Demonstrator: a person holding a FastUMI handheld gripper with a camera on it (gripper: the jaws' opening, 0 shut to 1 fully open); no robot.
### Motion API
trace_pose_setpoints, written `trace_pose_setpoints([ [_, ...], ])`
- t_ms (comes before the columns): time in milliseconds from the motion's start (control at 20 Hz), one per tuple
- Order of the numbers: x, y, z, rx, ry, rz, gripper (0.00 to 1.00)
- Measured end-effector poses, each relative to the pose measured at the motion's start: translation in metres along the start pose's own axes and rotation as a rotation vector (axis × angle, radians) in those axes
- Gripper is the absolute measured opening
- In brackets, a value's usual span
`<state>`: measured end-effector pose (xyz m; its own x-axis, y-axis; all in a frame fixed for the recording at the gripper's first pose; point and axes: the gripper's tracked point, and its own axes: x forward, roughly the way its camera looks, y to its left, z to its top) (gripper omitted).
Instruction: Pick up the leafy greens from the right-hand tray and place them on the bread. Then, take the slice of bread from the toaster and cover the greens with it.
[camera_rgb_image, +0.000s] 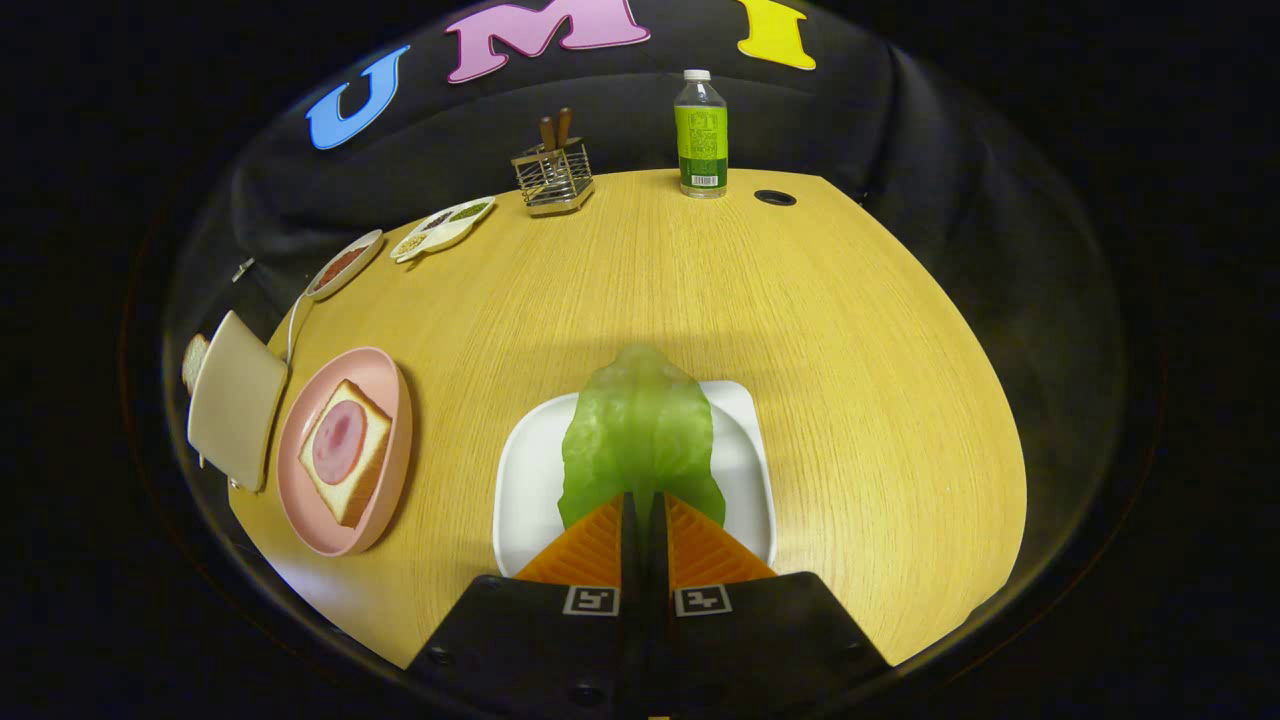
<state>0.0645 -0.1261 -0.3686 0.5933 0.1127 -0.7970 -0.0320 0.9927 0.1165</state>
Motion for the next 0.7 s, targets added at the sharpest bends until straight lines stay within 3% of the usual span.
trace_pose_setpoints([
  [350, -0.037, 0.026, 0.023, -0.142, -0.053, -0.003, 0.05],
  [700, -0.085, 0.084, 0.05, -0.123, -0.114, 0.012, 0.05],
])
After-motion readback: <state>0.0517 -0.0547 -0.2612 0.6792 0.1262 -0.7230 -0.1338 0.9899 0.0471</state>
